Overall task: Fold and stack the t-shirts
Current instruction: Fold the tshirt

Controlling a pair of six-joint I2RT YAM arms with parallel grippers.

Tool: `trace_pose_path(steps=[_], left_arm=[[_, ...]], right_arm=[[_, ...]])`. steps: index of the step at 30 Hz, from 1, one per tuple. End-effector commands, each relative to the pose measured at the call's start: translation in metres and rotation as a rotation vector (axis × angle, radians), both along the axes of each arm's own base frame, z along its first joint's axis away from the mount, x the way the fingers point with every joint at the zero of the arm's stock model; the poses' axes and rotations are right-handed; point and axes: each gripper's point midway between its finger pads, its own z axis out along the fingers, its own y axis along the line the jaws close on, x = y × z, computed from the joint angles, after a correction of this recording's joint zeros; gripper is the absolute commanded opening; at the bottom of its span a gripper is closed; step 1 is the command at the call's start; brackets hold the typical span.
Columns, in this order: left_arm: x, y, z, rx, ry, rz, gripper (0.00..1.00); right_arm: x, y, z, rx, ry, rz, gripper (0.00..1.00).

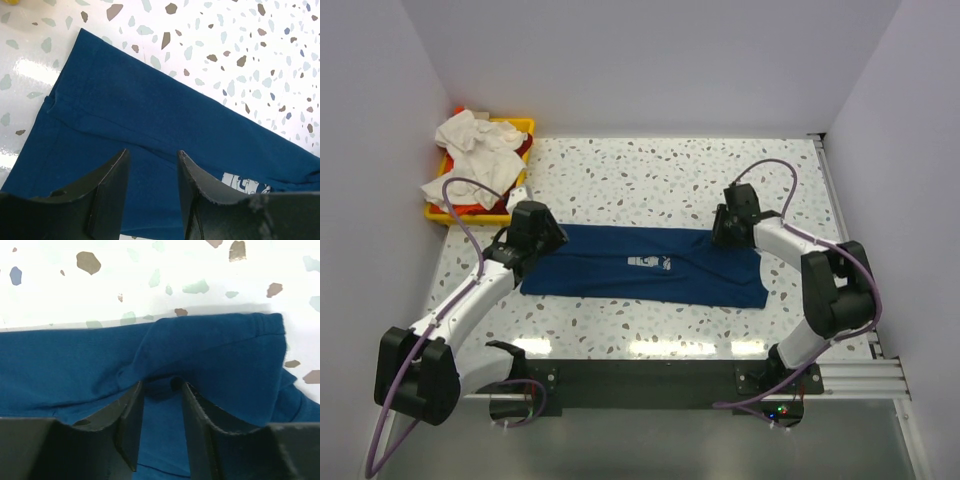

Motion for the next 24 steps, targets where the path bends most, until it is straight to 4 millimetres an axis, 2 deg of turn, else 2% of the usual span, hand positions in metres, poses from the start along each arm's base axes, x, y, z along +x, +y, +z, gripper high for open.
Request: trace_pose_path(steps=[1,5,8,11,13,14,16,17,19,20,24], left_arm=[[0.005,-0.005,0.016,-0.010,-0.046,-0.029,0.47],[0.003,-0.004,0.013,-0.004,-0.038,-0.027,0.46],[0.001,-0.005,0.012,-0.008,-0.039,-0.030,0.46],[0.000,-0.005,0.008,-0.011,-0.031,-0.030,0.45],[-0.001,-0.005,0.006,-0.011,-0.027,-0.031,0.45],[-0.001,-0.005,0.005,-0.013,-0.027,-0.034,0.45],[-0.002,-0.007,0.005,-0.016,-0.027,-0.039,0.45],[-0.002,-0.006,0.004,-0.016,-0.024,-0.038,0.45],[-0.001,-0.007,0.004,-0.016,-0.026,-0.040,0.45],[-0.001,-0.007,0.004,-0.021,-0.026,-0.041,0.45],[-0.001,-0.010,0.002,-0.026,-0.023,-0.050,0.45]], right_arm=[[0.017,0.008,0.012,0.000,-0.077,0.006,0.38],[0.012,0.014,0.016,0.016,-0.085,0.007,0.15],[0.003,0.019,0.023,0.031,-0.091,0.010,0.07],[-0.006,0.026,0.031,0.057,-0.103,0.021,0.04],[-0.017,0.029,0.028,0.075,-0.090,0.025,0.03],[-0.020,0.030,0.035,0.093,-0.110,0.028,0.03],[-0.032,0.034,0.033,0.111,-0.103,0.034,0.02],[-0.035,0.036,0.040,0.126,-0.122,0.040,0.03],[-0.048,0.041,0.036,0.139,-0.112,0.052,0.03],[-0.051,0.044,0.041,0.155,-0.125,0.050,0.02],[-0.075,0.049,0.030,0.173,-0.107,0.065,0.03]])
